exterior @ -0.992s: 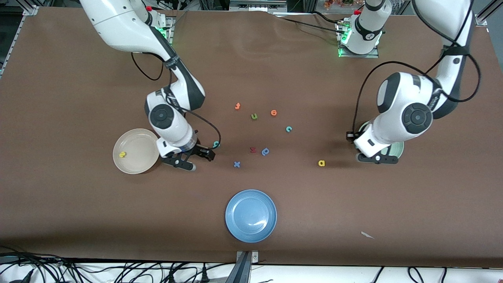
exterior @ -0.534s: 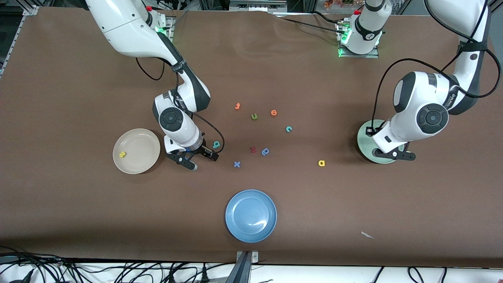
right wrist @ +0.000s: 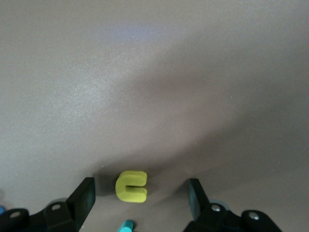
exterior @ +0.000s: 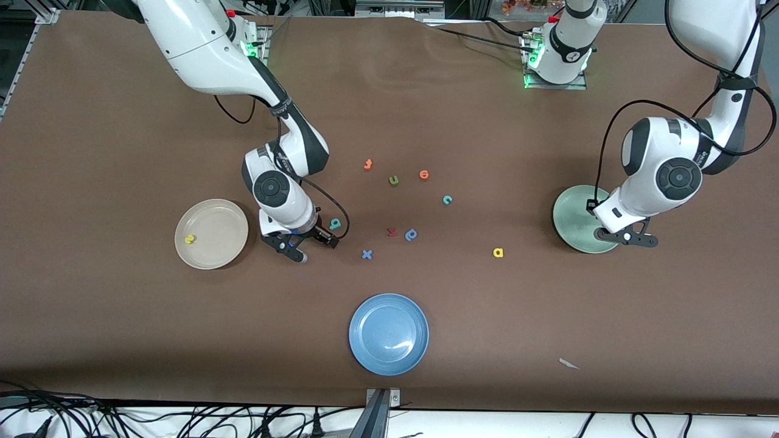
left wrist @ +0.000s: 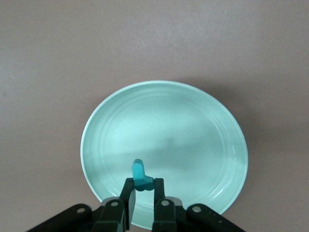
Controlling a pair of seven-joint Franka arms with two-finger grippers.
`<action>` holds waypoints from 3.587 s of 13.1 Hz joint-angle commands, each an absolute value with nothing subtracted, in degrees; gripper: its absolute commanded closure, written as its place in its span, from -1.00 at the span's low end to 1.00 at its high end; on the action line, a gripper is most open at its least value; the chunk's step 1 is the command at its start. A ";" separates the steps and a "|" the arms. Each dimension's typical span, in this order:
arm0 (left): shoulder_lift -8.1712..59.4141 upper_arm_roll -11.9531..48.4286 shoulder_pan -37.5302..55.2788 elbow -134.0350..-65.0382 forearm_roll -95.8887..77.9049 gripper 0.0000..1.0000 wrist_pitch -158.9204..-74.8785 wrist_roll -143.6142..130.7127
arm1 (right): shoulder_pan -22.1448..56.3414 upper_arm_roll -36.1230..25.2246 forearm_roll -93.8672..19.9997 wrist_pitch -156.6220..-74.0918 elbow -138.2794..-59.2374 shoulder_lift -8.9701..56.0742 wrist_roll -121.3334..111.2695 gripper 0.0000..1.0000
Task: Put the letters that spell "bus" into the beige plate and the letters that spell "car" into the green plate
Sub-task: 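Grasp the yellow c with the right gripper while the left gripper drops the j, then drop the yellow c onto the beige plate while the left gripper reaches the D, then grasp the yellow D with the left gripper while the right gripper reaches the 6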
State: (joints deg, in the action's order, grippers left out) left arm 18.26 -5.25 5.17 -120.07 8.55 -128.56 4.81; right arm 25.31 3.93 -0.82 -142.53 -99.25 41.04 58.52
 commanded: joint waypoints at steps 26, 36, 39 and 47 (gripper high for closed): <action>30.66 3.34 16.78 -112.95 -14.24 -0.44 -145.52 -3.96 | 17.67 -12.04 -4.48 -116.34 -99.99 31.73 9.16 0.91; 36.30 2.20 17.31 -109.16 -13.80 -0.49 -150.55 -3.87 | 17.93 -11.35 -4.57 -124.93 -105.23 28.13 10.60 -1.00; 37.17 2.11 17.31 -107.59 -13.80 -0.41 -150.56 -3.87 | 18.10 -4.16 -4.48 -118.13 -98.45 28.30 25.44 -0.99; 37.79 1.76 17.84 -107.84 -13.54 0.34 -151.61 -3.87 | 28.45 1.76 -3.52 -131.72 -97.03 34.71 46.41 -0.99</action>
